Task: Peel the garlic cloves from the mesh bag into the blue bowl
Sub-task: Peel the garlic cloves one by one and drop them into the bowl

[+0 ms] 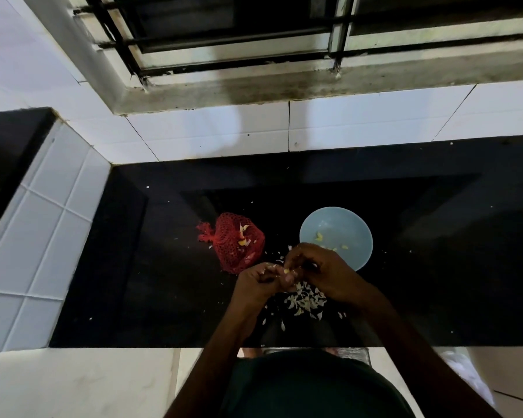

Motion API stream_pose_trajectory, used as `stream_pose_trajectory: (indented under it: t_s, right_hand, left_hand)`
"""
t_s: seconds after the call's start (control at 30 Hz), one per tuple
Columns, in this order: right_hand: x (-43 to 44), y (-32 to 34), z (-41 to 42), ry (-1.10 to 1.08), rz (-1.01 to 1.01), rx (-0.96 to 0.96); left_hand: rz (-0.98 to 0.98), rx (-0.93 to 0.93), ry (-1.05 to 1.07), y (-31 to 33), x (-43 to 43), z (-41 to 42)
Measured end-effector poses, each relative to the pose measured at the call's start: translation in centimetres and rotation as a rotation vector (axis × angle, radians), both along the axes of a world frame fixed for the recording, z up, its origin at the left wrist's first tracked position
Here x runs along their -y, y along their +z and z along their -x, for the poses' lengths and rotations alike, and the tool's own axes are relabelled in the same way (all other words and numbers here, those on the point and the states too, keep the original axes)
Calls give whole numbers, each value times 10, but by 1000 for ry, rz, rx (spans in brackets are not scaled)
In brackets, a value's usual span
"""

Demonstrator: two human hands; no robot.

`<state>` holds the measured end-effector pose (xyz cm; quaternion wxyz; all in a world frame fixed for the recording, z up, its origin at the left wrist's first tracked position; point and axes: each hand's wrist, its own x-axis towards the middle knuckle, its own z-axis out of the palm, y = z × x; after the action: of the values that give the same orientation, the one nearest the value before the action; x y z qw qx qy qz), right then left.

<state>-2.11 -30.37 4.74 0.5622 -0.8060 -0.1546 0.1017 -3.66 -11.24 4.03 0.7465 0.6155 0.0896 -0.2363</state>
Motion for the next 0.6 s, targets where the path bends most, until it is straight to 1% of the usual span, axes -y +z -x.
stream_pose_trajectory:
  t_s: [0.1,0.23,0.3,0.43,0.6]
  right_hand:
    - [2,3,-5,76,100,48]
    - [1,1,-11,178,137,75]
    - [0,1,-12,194,126,69]
    - [3,2,-8,163,59,-17]
    - [7,5,-5,173,60,48]
  left_hand:
    - [-4,-3,-11,-2,2,2]
    - [-1,7,-13,-5,-1,2]
    - [-1,3,-24,-4,-3,2]
    - [-19,18,-76,1,-6,-3]
    - [-14,36,-144,8,-6,-3]
